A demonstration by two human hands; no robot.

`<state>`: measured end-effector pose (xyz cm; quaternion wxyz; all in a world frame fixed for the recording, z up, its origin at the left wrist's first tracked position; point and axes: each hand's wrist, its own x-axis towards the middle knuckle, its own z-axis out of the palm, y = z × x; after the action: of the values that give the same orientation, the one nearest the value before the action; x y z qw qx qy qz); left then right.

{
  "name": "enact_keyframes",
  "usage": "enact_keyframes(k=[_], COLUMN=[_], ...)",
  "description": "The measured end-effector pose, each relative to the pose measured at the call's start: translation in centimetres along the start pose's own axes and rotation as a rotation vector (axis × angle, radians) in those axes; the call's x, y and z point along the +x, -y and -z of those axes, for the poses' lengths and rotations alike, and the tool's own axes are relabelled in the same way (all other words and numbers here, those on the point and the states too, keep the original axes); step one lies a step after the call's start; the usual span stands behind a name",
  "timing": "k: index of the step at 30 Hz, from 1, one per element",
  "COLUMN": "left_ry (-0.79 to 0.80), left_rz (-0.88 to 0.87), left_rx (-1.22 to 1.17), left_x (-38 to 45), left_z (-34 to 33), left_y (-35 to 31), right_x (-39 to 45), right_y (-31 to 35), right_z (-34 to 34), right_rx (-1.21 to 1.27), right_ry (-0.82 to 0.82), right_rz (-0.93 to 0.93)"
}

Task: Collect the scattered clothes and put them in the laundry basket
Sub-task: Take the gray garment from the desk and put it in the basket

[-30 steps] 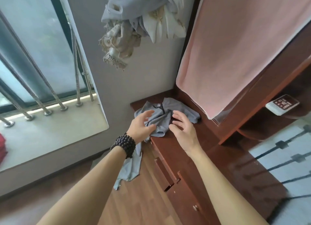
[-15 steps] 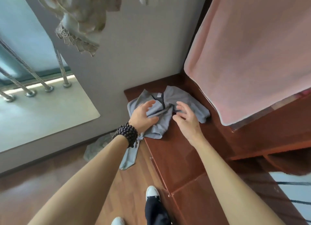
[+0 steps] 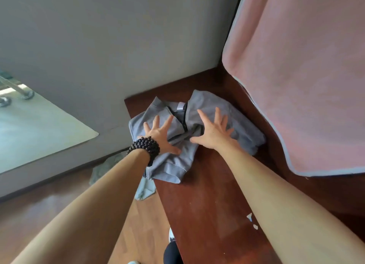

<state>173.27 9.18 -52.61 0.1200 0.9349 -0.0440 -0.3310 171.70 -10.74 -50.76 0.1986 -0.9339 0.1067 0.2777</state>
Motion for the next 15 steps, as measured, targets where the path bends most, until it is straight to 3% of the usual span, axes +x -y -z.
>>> enact_keyframes(k=[6,10,12,15], left_ry=[0.005,-0.154,-0.188,-0.261], left_rz=[0.005,-0.15,-0.197,-0.147], left_rx=[0.211,0.165,-0.029,-0.305], left_x=[2.7,3.2,3.0,1.9], left_z=[-2.6,-2.5,-2.3,-1.3], left_y=[1.2,1.4,1.7,2.4], right_x=[4.0,3.0,2.4,1.3], right_y=[-2.6,-1.5,-0.9,-0.4], right_z=[-2.1,-4.8,-5.4,-4.9], right_rx=[-0.06,-0.132,0.039,0.484], right_ry=[0.124,-0.037,-0.064,-0.1], right_rz=[0.033,0.135,0.211,0.21])
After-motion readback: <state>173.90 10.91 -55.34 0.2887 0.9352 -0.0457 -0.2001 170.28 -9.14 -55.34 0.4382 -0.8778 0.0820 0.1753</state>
